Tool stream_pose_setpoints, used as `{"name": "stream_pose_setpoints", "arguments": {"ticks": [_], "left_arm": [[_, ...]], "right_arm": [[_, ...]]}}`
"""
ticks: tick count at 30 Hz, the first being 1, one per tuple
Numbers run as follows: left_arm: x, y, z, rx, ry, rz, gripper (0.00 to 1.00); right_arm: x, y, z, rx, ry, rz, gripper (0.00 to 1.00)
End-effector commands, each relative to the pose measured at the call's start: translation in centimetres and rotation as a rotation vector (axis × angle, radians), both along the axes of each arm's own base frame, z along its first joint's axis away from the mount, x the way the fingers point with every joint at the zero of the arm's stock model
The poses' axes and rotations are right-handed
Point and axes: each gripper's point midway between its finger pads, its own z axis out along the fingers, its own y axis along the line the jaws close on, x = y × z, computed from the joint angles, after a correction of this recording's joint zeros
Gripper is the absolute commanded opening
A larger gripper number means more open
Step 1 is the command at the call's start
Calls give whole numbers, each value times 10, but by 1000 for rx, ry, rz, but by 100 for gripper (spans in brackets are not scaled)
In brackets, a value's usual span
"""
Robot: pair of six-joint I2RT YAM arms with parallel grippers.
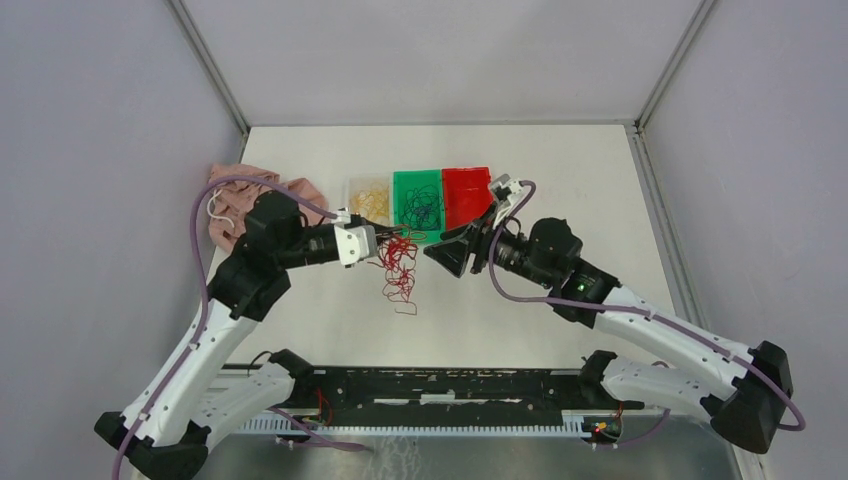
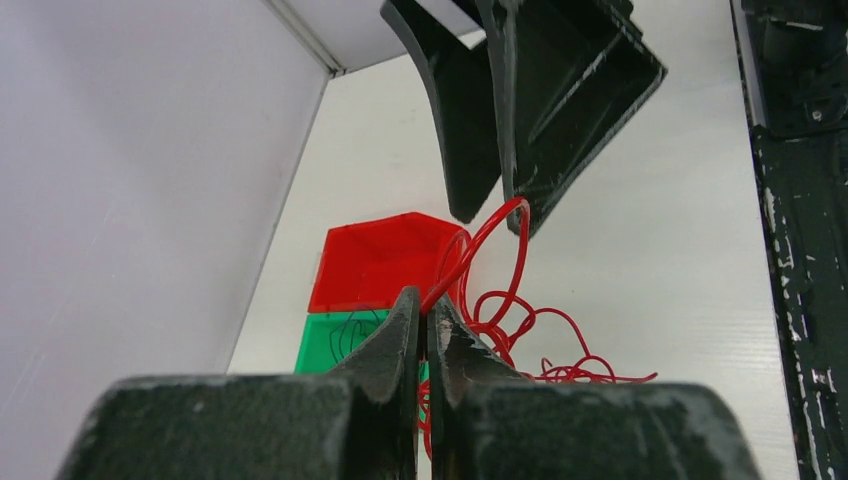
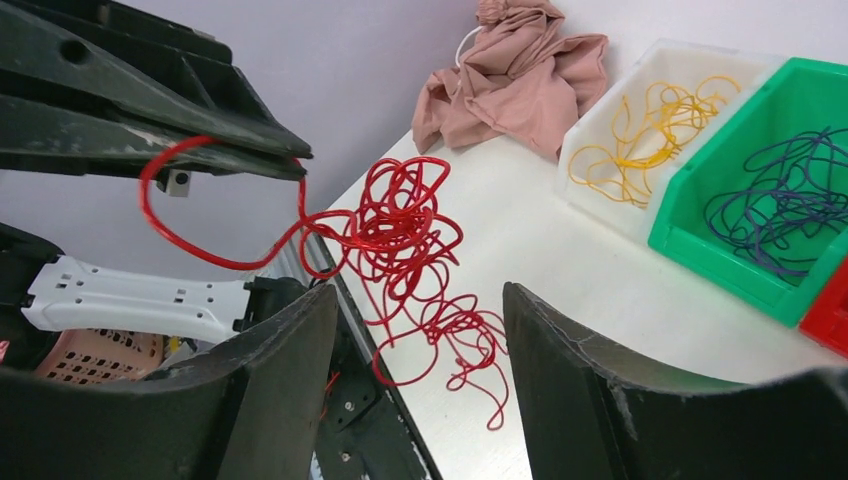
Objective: Untangle the cables
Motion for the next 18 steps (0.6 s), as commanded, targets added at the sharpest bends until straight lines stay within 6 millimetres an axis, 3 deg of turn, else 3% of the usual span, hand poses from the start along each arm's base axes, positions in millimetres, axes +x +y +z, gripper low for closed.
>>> {"name": "stream_pose_setpoints", "arguments": {"ticks": [1, 7, 10, 18], "left_arm": [[-10, -9, 33, -96, 8, -45, 3], [-14, -12, 34, -94, 23, -78, 3], [-14, -13, 33, -91, 20, -85, 3], [-14, -23, 56, -141, 31, -112, 3]], "right_arm": [[-1, 14, 28, 146, -78, 55, 68], [5, 41, 37, 179, -45, 138, 69], [0, 57, 34, 196, -17, 200, 75], [10, 91, -9, 161, 53, 121, 74]]}}
